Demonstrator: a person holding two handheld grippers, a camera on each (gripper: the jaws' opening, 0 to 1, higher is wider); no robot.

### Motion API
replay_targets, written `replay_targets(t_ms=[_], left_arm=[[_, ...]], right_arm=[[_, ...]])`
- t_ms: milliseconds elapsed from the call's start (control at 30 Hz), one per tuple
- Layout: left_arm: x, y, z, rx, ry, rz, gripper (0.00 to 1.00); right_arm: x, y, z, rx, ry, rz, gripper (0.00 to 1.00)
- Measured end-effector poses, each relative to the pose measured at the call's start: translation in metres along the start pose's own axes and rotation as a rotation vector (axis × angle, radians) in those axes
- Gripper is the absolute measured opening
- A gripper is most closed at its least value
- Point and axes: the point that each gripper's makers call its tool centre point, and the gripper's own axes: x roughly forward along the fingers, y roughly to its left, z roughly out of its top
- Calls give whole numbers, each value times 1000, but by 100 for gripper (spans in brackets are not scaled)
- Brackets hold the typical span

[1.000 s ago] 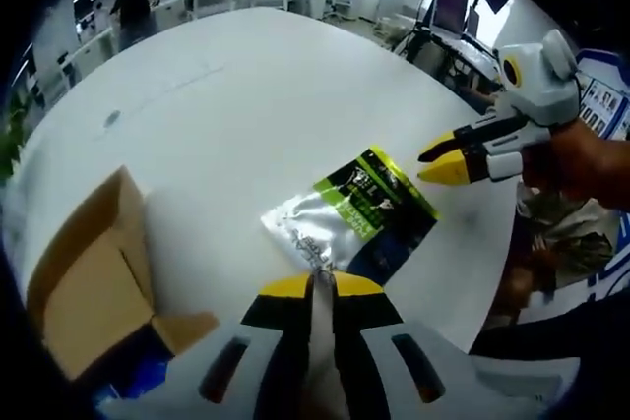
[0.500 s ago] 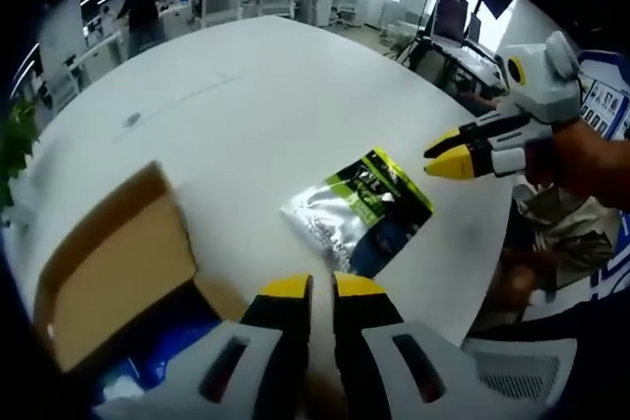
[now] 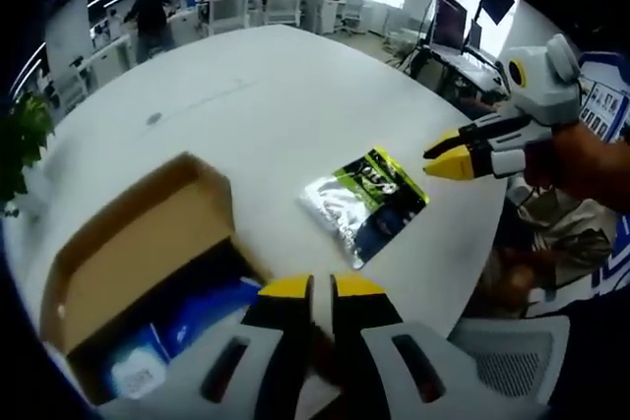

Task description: Operate the shoe box by opening the lid, removing the specified soft item, and placing it in the target area until the item is outside and the box remains undamaged.

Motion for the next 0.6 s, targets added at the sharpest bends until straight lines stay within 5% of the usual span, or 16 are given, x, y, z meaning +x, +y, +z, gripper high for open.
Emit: replay_targets(t_ms=[600], left_arm=[[-41, 17, -24, -21, -28, 38, 4]], right_arm=[[-6, 44, 4, -37, -17, 24, 14]])
